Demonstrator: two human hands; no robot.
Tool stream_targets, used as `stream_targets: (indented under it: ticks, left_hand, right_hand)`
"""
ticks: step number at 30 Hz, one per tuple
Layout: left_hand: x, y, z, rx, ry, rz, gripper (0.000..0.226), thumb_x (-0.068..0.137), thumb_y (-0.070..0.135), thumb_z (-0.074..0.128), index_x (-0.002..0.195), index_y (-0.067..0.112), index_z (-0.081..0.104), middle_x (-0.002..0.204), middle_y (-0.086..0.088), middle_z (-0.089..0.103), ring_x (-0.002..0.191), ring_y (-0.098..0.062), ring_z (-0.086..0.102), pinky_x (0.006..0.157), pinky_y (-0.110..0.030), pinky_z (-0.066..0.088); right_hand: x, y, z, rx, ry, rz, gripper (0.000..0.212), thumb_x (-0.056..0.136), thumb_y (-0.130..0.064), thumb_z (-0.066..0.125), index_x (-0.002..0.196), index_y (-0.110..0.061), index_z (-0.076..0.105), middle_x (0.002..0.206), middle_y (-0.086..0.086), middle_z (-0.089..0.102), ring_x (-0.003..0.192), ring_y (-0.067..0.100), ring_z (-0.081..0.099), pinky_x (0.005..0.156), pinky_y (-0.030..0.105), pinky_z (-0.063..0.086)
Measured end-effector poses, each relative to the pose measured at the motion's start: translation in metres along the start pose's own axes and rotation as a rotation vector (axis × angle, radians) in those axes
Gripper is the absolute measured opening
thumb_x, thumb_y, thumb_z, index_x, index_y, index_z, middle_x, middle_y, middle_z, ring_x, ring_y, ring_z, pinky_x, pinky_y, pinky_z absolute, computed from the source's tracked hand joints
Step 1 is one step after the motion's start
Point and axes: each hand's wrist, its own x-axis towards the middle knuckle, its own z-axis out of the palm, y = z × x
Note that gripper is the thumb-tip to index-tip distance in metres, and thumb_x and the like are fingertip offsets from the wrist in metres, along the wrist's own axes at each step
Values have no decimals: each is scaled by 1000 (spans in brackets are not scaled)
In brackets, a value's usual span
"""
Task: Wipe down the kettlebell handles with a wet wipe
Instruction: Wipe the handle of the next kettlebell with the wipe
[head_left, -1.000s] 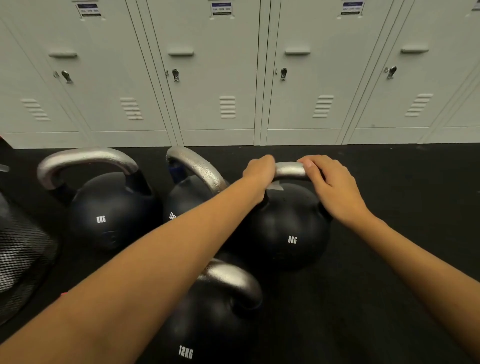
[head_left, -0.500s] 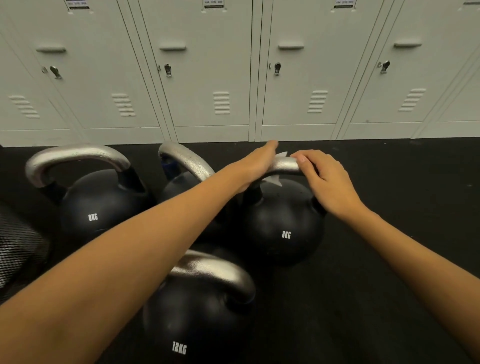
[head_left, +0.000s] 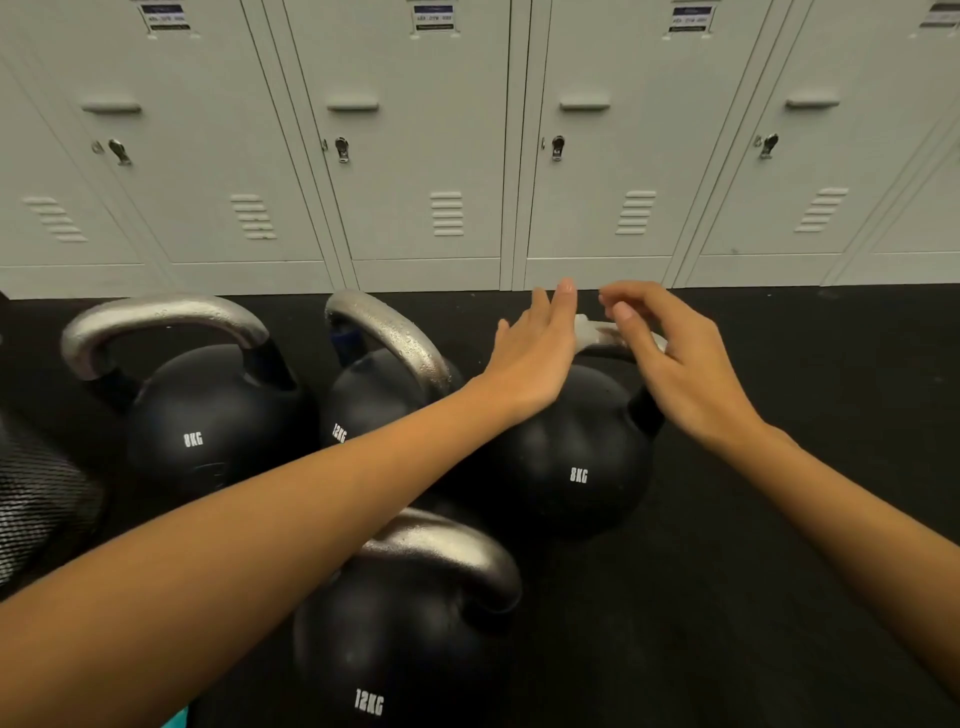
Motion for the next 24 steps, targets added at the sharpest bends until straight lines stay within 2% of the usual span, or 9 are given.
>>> stream_targets:
  ticks: [4,7,9,11,14,17,20,22,24]
  left_hand:
    - [4,2,-10,-186,2,-23,73,94,66,7,154,25,12,159,-2,21,146,-21,18,120,-44,12]
    - [5,1,-31,-244,53,-41,68,97,61,15,150,19,25,151,-2,36,137,-20,38,114,-39,23]
    - [5,-1,-50,-216,89,-3,56,101,50,23,144,15,36,136,-2,48,123,-17,51,107,-35,31]
    - [7,-8,-67,-281,104,-7,48,102,40,31,138,12,43,129,-3,53,111,-16,58,105,-36,37]
    - [4,-14,-77,-439,78,-68,37,101,30,40,131,10,49,121,-6,55,104,-18,60,96,-33,46]
    - [0,-20,-76,-421,91,-72,35,101,29,42,130,12,49,117,-4,55,104,-16,58,93,-31,48]
    - [-2,-25,-78,-406,143,-91,25,100,27,42,118,14,53,107,-2,56,101,-16,56,94,-35,48]
    - [-1,-27,-80,-409,170,-109,20,100,25,43,112,14,54,101,-2,55,99,-17,55,94,-35,48]
    - [0,-30,-77,-406,169,-115,18,99,24,44,110,15,55,100,-2,56,102,-19,57,95,-36,49]
  right_hand:
    - [8,-7,18,-80,-154,-72,28,102,-17,51,128,-17,60,121,-6,64,111,5,58,95,13,42]
    - [11,1,25,-324,-254,-204,35,97,-11,58,131,-17,60,129,-1,61,114,13,49,95,-1,24]
    - [17,4,21,-384,-313,-226,35,98,-13,57,132,-20,61,132,-2,61,118,14,48,99,7,25]
    - [23,2,18,-383,-363,-134,32,100,-21,51,130,-24,63,129,-6,63,119,17,52,99,24,36]
    - [34,-7,31,-511,-338,-21,36,101,-39,41,115,-22,69,113,1,71,106,25,61,94,37,42]
    - [41,-16,63,-922,-313,-156,53,102,-50,29,94,-16,69,92,3,72,91,28,65,98,38,29]
    - [37,-14,89,-1110,-269,-333,40,100,-40,46,84,-17,73,79,3,70,76,28,66,93,40,25]
    - [30,-7,94,-1140,-212,-431,35,97,-39,47,86,-22,75,78,2,68,75,26,65,95,43,25]
    - [23,2,85,-1117,-187,-512,36,98,-36,40,101,-25,74,90,2,70,87,27,66,100,47,24]
